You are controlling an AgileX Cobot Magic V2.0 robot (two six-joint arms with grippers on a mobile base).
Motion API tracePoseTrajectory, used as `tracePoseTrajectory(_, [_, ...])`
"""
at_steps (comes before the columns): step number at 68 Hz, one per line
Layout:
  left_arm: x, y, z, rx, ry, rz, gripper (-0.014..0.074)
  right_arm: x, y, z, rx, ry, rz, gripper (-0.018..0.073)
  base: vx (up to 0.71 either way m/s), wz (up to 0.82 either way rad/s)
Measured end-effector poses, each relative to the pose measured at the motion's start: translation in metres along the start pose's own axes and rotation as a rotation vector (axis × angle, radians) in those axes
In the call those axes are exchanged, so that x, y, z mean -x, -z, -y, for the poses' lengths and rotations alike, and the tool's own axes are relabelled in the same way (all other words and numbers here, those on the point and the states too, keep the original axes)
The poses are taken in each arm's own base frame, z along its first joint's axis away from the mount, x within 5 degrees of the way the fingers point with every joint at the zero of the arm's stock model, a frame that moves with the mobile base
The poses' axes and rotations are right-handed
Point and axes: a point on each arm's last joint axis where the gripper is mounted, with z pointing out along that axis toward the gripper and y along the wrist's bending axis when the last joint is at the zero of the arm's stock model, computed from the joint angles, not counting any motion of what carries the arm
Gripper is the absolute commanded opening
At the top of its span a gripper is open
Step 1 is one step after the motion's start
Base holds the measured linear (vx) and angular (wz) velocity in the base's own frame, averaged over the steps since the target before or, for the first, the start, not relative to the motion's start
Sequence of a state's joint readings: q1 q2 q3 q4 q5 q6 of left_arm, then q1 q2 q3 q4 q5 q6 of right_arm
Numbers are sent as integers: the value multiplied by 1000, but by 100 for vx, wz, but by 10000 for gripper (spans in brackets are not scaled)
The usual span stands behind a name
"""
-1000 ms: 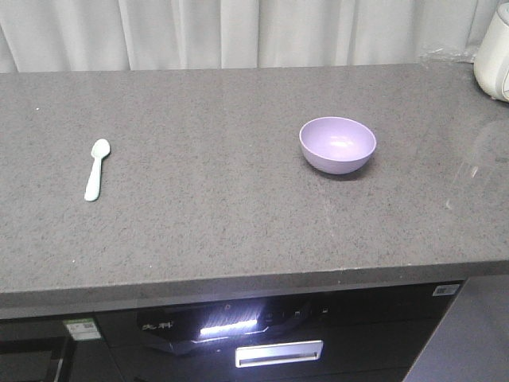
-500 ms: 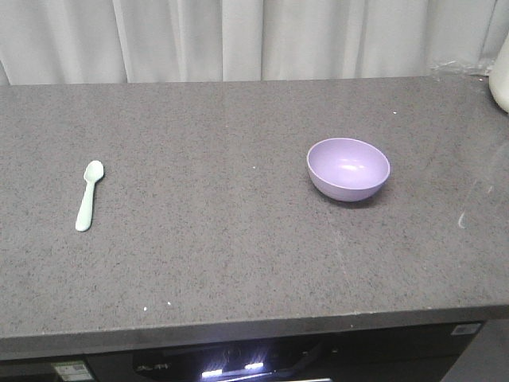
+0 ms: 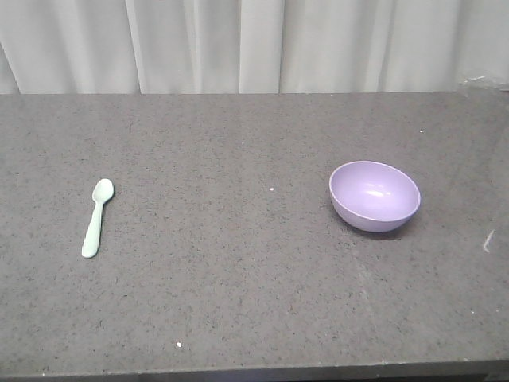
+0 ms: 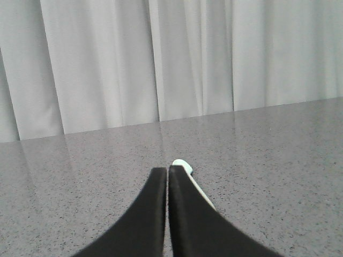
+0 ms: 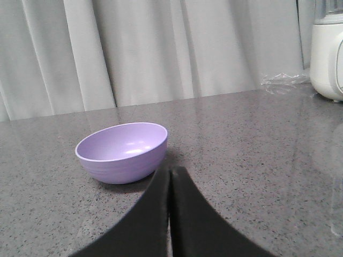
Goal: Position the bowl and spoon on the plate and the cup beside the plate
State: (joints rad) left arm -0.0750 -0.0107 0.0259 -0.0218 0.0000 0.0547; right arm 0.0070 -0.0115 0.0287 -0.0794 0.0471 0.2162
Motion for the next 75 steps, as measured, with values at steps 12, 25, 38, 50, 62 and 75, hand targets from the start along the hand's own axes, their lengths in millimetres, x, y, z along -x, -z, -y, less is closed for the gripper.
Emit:
tracePoseTrajectory(12, [0,0,0,0,0,0,-6,0,0,0,0,0,0,-11,8,7])
tracePoseTrajectory(25, [0,0,0,0,0,0,-6,0,0,0,0,0,0,-11,6,7])
tracePoseTrajectory(38, [0,0,0,0,0,0,-6,0,0,0,0,0,0,-11,3,3])
tracePoseTrajectory(50, [0,0,0,0,0,0,-6,0,0,0,0,0,0,-10,0,0])
tracePoseTrajectory(62, [0,0,0,0,0,0,-6,0,0,0,0,0,0,-10,0,0])
tracePoseTrajectory(75, [0,0,0,0,0,0,-6,0,0,0,0,0,0,-10,0,0])
